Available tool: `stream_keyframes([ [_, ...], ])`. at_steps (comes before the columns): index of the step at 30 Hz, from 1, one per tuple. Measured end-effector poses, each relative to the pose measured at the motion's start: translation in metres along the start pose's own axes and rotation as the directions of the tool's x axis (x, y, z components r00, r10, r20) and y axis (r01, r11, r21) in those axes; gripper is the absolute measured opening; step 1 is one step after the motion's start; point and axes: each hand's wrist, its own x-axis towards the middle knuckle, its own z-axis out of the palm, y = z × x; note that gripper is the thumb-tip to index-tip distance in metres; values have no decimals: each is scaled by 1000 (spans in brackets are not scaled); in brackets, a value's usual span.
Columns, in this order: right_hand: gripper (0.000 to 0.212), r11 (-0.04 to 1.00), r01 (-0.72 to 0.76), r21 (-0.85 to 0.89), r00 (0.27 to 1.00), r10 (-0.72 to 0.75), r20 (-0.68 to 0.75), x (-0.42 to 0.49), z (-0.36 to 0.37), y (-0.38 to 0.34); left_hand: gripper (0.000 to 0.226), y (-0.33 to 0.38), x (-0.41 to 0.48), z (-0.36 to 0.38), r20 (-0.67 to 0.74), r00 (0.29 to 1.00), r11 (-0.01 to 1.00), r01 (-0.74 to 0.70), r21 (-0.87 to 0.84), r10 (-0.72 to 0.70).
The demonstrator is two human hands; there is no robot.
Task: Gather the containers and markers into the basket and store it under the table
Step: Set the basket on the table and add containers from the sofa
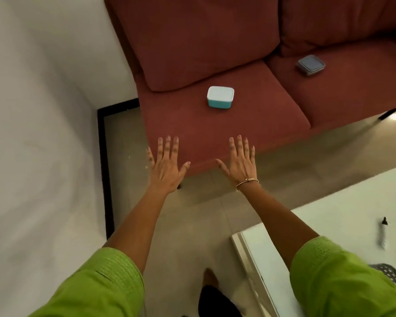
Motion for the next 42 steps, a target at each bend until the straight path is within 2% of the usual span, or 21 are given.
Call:
stream_keyframes([
  [7,86,999,-32,8,999,32,-19,151,7,1,77,-5,167,-2,9,995,995,-97,26,97],
  [13,112,995,-94,-27,984,97,148,292,44,27,76,-15,292,38,109,988,993,-115,26,112],
  [19,125,994,-46,-103,962,72,265,413,86,51,75,-22,368,97,194,969,987,-160,36,150],
  [23,131,977,3,-215,945,67,319,449,114,61,75,-28,399,123,201,959,975,-215,56,200],
  [26,128,971,34,-238,942,48,333,459,124,69,75,-28,420,132,212,951,967,-246,74,225],
  [29,121,976,36,-214,966,21,258,457,127,75,74,-24,434,133,200,947,957,-275,96,252],
  [31,118,986,-36,-165,976,70,207,446,121,78,74,-13,439,130,209,936,945,-309,109,282],
  [34,117,974,-228,-5,969,228,101,413,100,91,75,18,438,121,201,917,924,-369,98,345],
  [38,118,881,-464,89,882,469,-48,338,51,130,78,91,418,109,222,851,866,-498,52,476],
  [42,121,726,-678,115,710,687,-151,229,8,174,81,187,370,107,296,677,709,-705,0,674],
])
